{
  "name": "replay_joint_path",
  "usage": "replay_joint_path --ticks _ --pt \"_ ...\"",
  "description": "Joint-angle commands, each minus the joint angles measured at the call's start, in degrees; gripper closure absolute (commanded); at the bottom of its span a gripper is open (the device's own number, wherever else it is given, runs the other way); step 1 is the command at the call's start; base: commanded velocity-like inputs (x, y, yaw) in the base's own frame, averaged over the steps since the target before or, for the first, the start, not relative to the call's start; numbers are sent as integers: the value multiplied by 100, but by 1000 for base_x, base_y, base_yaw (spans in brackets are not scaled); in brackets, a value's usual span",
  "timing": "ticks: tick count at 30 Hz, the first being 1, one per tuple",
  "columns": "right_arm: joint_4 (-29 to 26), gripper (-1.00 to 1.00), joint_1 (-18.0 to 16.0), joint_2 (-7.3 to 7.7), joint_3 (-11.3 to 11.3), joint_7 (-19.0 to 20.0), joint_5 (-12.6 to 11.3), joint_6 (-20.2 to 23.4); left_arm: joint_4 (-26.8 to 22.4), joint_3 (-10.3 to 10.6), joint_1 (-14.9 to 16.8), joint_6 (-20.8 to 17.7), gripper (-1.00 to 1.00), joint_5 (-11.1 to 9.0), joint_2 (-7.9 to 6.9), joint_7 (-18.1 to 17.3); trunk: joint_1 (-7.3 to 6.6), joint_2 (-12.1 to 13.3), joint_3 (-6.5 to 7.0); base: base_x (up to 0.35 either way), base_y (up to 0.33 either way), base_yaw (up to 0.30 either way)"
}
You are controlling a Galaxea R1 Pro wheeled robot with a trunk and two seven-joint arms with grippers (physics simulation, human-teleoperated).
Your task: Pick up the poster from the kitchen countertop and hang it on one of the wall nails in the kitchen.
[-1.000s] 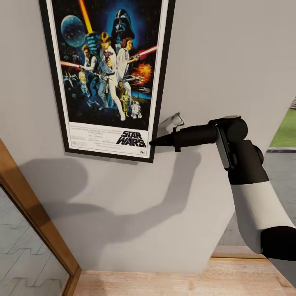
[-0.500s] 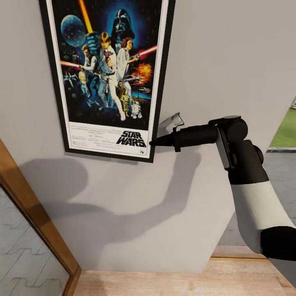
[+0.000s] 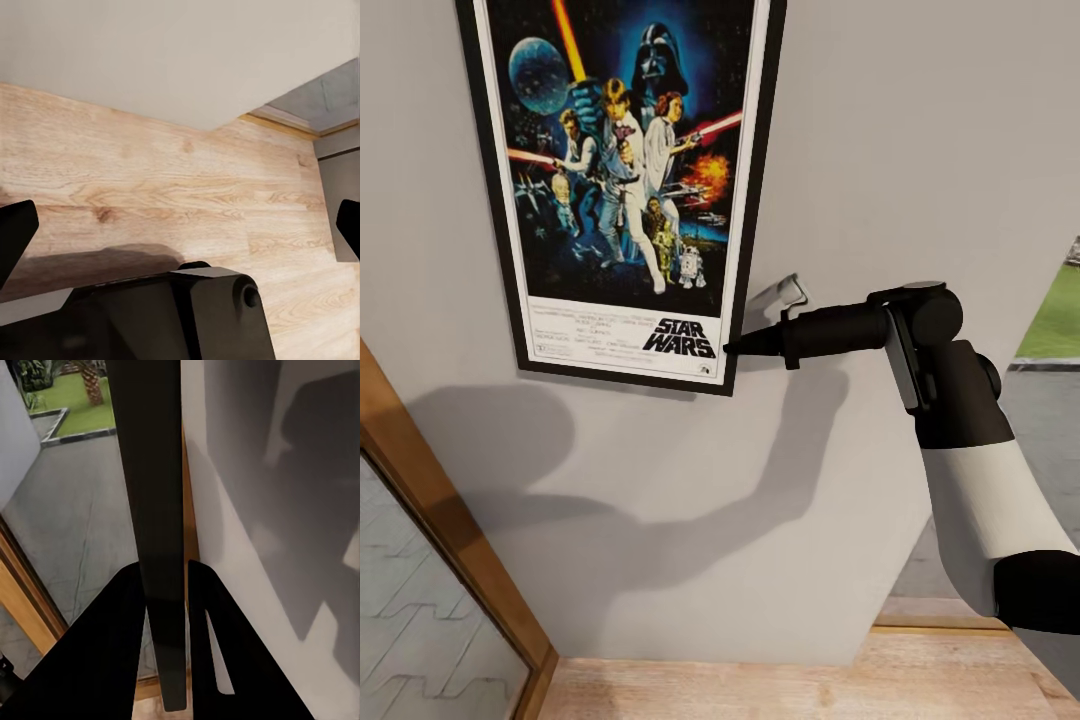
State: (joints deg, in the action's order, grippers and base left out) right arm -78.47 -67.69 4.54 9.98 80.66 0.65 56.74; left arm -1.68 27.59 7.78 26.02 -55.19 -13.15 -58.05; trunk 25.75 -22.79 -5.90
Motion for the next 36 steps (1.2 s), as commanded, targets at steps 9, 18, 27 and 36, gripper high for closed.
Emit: replay_joint_path --ticks 9,18,27,36 --pt "-7 100 -7 3 4 21 5 62 1 48 5 26 -100 -45 -3 -13 4 -13 -13 0 0 0" --pt "-3 100 -7 3 4 20 5 65 1 45 4 26 -100 -45 -3 -13 4 -13 -13 0 0 0" --pt "-5 100 -7 3 4 21 5 62 1 44 4 26 -100 -45 -3 -13 4 -13 -13 0 0 0" --pt "-3 100 -7 3 4 21 5 60 1 44 5 26 -100 -45 -3 -13 4 -13 -13 0 0 0"
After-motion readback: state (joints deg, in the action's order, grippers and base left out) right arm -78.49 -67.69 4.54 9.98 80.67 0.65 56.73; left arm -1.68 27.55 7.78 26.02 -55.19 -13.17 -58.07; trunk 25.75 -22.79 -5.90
